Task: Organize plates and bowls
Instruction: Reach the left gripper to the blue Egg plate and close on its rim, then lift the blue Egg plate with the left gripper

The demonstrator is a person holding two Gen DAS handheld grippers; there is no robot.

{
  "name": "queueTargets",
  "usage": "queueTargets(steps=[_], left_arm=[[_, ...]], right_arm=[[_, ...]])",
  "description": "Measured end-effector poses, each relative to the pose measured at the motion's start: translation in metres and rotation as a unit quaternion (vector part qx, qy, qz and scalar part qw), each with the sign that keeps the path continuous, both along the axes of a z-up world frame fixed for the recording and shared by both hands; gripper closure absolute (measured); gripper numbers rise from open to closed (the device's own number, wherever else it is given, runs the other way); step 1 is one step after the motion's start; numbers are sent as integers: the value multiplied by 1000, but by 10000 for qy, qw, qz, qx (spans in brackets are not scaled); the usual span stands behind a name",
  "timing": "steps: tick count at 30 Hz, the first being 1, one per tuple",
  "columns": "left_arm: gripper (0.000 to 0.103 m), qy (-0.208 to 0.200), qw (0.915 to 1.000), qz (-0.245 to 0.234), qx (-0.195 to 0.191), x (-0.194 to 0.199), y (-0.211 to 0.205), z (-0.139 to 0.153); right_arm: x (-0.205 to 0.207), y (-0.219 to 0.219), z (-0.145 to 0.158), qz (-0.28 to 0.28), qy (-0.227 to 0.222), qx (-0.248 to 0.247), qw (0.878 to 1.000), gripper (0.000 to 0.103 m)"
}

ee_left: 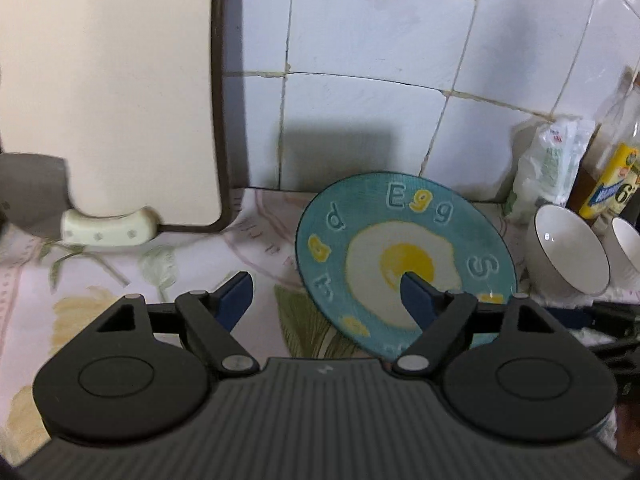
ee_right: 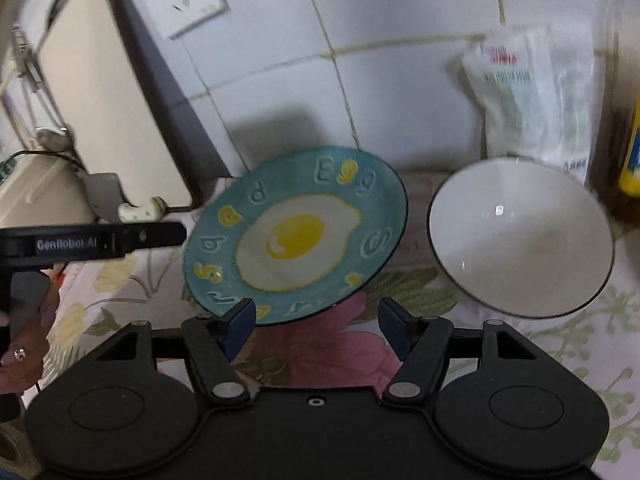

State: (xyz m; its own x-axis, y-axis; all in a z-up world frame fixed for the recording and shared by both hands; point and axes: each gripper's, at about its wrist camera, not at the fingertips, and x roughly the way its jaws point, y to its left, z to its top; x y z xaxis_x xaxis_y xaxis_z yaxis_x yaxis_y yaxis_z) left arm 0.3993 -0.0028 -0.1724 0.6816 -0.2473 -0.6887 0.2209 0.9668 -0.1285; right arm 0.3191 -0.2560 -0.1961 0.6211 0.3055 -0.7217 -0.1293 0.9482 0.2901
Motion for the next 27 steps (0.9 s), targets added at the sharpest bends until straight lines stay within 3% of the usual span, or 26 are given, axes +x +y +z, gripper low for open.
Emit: queueTargets(steps=[3,9,12,16,17,19,24,27], left_arm=[[27,4,9995,68,297,22,-4,-11],[35,195,9994,-201,227,41,-10,-23],[46,337,9991,-193,195,48,-12,-29],[77,657,9977,-130,69,56,-8,-38],[77,686,9976,-105,9,57,-8,-40],[80,708,9973,-56,-197,56,-4,-43],[82,849,9943,35,-645,57,6,-49],[82,883,9937,80,-681,57,6,-49]], right_arm=[[7,2,-10,-224,149,31,9996,31],[16,10,-17,-324,247,93,9991,31],[20,14,-17,-357,263,97,9990,31],[33,9,-17,-565,377,212,9975,32],[34,6,-17,-602,413,294,9969,33],[37,4,-17,-681,450,398,9959,39],[39,5,-18,-829,470,45,9954,72],[39,-1,-20,-822,440,138,9955,75]])
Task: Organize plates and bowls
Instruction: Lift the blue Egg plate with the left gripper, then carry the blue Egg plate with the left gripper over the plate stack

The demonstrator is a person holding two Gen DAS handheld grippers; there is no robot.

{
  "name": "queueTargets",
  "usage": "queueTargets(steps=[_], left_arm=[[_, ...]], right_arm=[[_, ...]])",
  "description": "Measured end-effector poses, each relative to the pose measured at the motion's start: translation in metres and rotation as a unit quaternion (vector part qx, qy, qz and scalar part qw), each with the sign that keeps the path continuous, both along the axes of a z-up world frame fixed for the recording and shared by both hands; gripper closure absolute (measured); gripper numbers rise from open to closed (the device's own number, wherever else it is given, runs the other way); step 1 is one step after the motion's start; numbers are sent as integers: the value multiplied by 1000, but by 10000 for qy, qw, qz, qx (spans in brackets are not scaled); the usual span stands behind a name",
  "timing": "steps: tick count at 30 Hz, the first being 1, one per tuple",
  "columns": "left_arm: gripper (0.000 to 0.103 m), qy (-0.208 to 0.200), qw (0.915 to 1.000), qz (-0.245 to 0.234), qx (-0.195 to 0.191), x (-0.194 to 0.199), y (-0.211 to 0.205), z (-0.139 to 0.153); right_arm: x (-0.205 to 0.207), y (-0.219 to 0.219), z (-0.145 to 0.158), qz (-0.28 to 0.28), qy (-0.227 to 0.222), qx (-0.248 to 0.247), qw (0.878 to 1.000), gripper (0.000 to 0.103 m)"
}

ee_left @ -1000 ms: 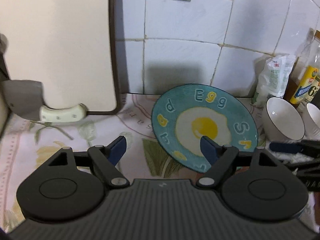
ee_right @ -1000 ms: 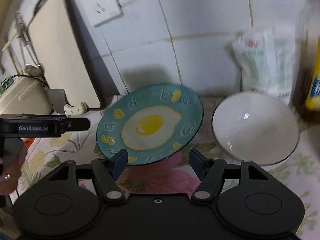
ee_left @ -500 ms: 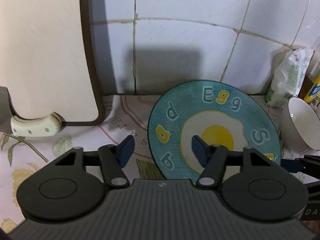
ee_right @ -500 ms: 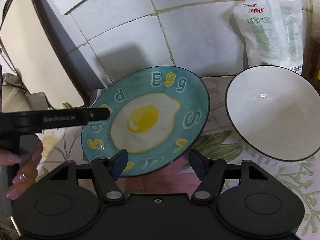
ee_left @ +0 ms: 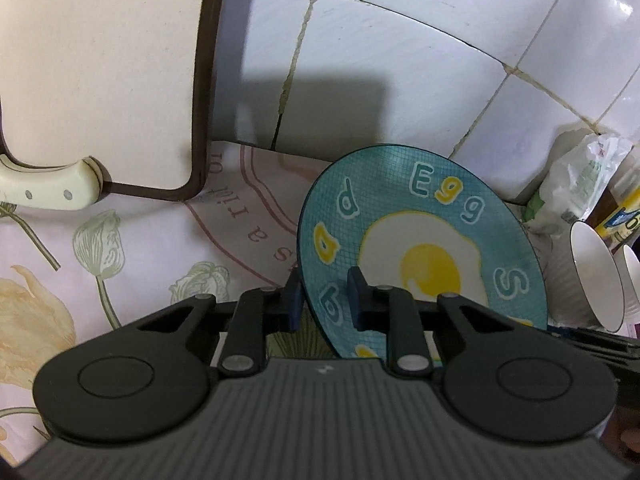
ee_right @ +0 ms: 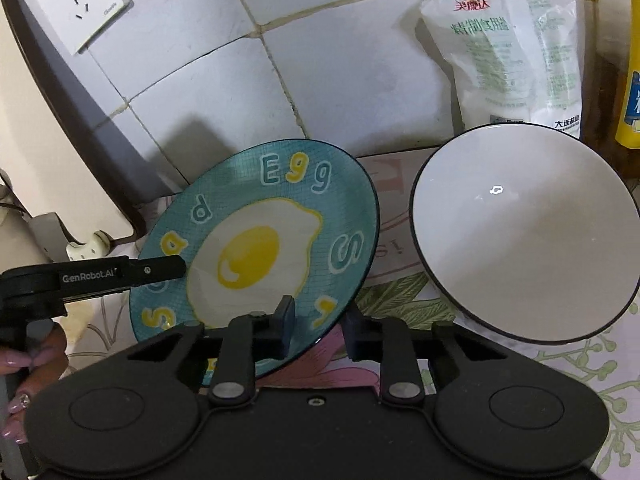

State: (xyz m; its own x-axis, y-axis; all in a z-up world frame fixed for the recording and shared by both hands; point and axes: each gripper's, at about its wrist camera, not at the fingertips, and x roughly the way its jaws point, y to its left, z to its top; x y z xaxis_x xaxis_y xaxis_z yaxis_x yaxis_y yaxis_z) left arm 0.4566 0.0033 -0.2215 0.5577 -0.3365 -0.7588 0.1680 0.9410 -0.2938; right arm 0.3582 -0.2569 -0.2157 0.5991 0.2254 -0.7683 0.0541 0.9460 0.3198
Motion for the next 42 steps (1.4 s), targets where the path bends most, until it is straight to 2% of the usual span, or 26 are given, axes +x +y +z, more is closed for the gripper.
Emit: queueTargets(steps=[7,9,13,17,27,31,37,42], left_arm=[[82,58,9999,110,88,0,-4,5],[81,25,9997,153,163,-2,-5,9],[81,112,9993,245,256,-12,-4,21],[82,77,9994,255,235,-29,3,39],[81,-30,9984,304,472,-88,11,97],[81,-44,9987,283,426,-117,12,125],[81,-35,9993,97,350,-150,9,157],[81,-48,9995,5,323,-180,0,179]], right_arm=[[-4,5,3,76,-116,-191,9997,74],[-9,6,8,96,-268,-252,9993,75],[-18,-2,14,31,-477,151,9987,75],[-35,-2,22,74,-693,282,9972,75],[-85,8,67,75,-821,522,9952,75],[-110,10,93,102,-895,548,9944,75],[-147,10,134,223,-957,365,9945,75],[-172,5,156,256,-1010,278,9942,75]])
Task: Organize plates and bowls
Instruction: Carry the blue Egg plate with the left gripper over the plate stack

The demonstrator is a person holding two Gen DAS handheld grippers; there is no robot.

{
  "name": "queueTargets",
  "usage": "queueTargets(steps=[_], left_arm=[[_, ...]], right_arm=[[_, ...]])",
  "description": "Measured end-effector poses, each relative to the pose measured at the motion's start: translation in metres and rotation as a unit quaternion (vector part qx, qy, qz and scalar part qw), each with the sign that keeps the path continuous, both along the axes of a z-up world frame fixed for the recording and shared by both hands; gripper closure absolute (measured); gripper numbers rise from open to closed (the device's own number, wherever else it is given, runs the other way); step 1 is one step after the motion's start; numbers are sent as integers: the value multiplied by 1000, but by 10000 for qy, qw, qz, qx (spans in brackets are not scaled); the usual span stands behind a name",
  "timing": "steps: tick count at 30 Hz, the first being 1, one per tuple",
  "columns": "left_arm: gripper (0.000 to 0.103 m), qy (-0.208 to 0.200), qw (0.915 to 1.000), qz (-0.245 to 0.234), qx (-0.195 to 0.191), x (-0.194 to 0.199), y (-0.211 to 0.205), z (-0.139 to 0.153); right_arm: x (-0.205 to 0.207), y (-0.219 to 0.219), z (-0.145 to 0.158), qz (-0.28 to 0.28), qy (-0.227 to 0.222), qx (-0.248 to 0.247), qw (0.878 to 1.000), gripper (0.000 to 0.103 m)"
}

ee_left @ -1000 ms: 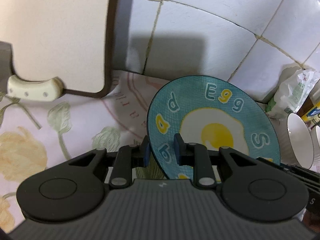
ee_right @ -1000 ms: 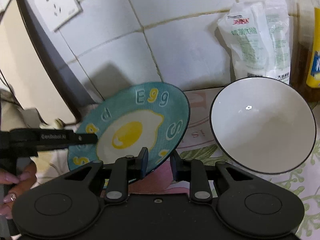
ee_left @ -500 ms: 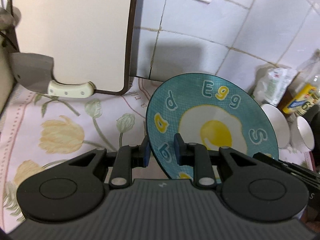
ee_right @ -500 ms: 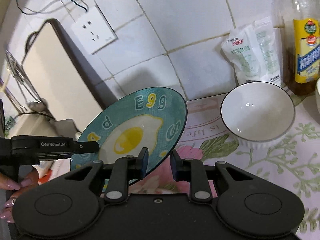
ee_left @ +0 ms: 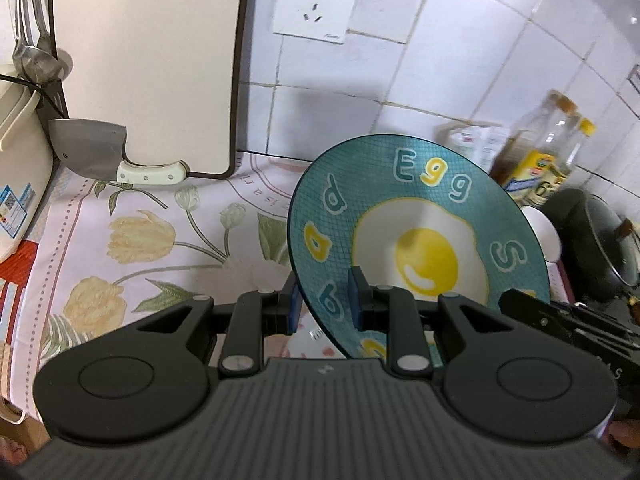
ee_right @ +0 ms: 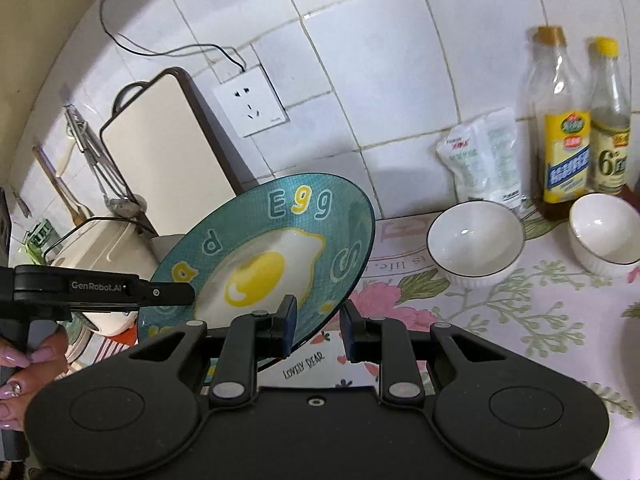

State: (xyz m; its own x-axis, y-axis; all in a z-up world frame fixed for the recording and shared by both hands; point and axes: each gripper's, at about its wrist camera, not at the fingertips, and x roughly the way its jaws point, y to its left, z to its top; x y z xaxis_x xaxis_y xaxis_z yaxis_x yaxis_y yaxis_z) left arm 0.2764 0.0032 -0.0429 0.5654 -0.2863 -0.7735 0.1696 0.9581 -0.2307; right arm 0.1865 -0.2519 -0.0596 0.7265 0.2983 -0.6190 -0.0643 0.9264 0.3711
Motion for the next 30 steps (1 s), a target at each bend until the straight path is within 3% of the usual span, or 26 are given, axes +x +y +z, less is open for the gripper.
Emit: queueTargets(steps=[6,12,30], left_arm=[[81,81,9999,-70,-57,-29,-6,5],[81,328,9993,-93,-164,-51,-7,-11],[81,1020,9948,43,-60,-71,-8,-103]], right_arm=[[-31,-8,9,8,-4,-45,10000,75],[-55,-11,1,62,111,-181,9998,75],[-75,-5,-83,-72,852,-203,9961,75]])
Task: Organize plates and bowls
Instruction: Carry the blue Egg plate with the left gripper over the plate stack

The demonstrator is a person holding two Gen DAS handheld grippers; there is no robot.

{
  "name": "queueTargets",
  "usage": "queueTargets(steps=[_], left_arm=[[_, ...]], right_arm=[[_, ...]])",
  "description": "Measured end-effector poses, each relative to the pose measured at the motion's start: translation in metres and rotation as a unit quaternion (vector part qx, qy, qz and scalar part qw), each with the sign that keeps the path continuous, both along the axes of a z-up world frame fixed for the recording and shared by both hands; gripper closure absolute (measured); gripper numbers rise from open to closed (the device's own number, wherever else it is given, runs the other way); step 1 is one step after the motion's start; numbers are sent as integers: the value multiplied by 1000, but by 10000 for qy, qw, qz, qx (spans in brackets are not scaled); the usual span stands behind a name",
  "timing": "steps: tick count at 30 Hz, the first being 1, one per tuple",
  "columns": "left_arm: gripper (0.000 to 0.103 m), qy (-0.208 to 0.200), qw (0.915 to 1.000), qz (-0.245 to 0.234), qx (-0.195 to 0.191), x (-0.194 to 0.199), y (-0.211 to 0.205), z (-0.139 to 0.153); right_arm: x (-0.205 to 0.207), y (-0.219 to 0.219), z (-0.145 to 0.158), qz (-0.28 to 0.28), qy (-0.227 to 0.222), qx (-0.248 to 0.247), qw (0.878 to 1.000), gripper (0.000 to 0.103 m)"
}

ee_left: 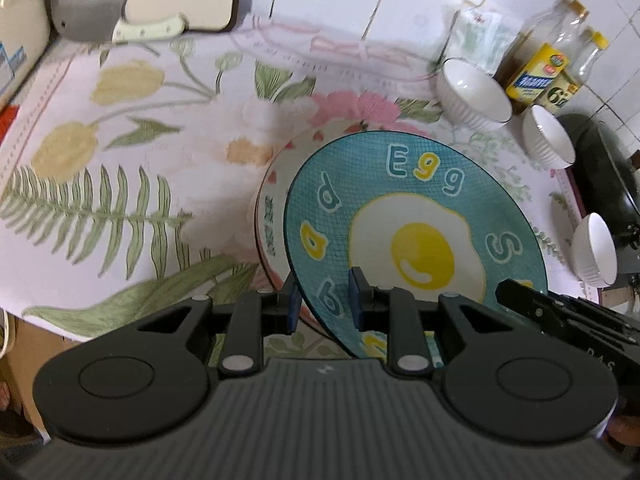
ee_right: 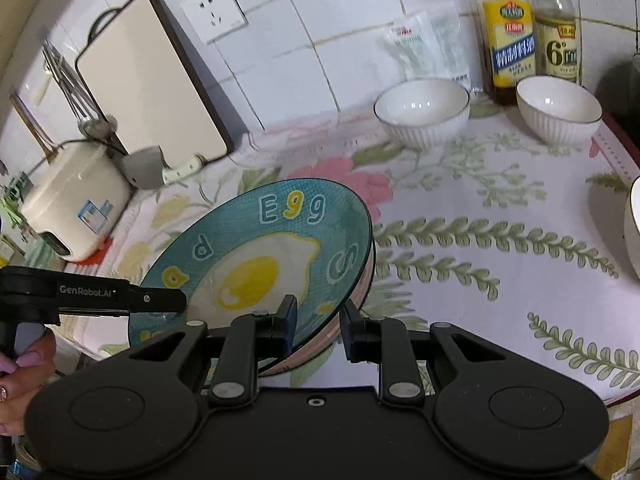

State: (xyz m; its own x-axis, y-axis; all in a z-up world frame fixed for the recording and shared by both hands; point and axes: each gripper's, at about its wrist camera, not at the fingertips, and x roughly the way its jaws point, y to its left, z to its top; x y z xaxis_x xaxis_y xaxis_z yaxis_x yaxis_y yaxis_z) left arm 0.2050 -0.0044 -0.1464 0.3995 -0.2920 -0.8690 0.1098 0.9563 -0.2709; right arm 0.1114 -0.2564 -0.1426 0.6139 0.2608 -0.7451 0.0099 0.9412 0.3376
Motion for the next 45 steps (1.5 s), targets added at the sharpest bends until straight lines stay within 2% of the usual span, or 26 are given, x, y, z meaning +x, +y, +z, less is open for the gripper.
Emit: queueTargets(steps=[6,17,22,27,31,37,45], left_arm=[[81,93,9999,42,-16,3,3,-12],[80,235,9995,80,176,18,6,-17],[80,227,9992,13,315,19,1,-14],[80,242,9989,41,392,22,0,-15],[78,285,9985,119,442,21,-2,-16],[79,453,9969,13,640,21,-7,-23],[80,398,9954,-54,865,22,-13,-22]], right_arm=[[5,3,-9,63,144,-66,9999,75],[25,12,-13,101,415,-233,9988,75],[27,24,-9,156,393,-782,9960,76],[29,24,-12,156,419,-811,9957,76],[29,30,-10,204,379,-1033,9937,76],[29,45,-14,308,237,-1821,9825,75],[30,45,-18,221,172,-1941,9806,74]])
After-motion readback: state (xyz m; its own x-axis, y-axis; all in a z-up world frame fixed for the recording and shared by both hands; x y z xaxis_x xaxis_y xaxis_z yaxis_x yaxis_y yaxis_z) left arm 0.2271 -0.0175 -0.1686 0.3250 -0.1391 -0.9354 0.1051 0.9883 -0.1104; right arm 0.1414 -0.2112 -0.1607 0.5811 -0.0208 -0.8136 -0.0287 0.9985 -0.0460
